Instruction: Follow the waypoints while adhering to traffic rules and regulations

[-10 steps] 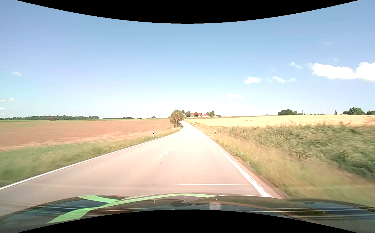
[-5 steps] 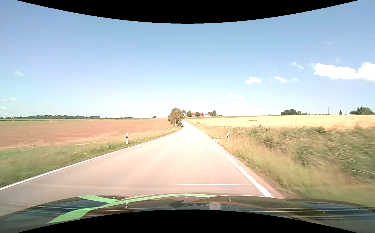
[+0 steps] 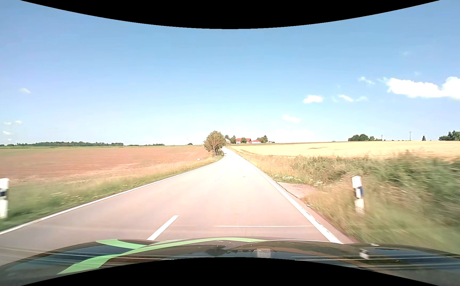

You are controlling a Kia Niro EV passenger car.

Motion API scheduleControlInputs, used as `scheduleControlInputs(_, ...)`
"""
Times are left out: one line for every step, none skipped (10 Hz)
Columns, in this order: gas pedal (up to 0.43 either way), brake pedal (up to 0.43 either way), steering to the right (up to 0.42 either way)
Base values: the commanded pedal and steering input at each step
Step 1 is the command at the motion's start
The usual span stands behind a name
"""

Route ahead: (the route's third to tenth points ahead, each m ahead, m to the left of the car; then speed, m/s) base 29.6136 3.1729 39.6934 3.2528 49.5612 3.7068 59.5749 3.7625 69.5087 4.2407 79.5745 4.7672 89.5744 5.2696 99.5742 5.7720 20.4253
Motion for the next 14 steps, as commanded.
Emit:
scheduleControlInputs(0.280, 0.000, -0.004)
scheduleControlInputs(0.280, 0.000, -0.004)
scheduleControlInputs(0.260, 0.000, -0.004)
scheduleControlInputs(0.248, 0.000, -0.004)
scheduleControlInputs(0.248, 0.000, -0.004)
scheduleControlInputs(0.260, 0.000, -0.004)
scheduleControlInputs(0.268, 0.000, -0.004)
scheduleControlInputs(0.280, 0.000, -0.004)
scheduleControlInputs(0.280, 0.000, -0.004)
scheduleControlInputs(0.260, 0.000, -0.003)
scheduleControlInputs(0.228, 0.000, -0.004)
scheduleControlInputs(0.209, 0.000, -0.004)
scheduleControlInputs(0.209, 0.000, -0.004)
scheduleControlInputs(0.209, 0.000, -0.004)
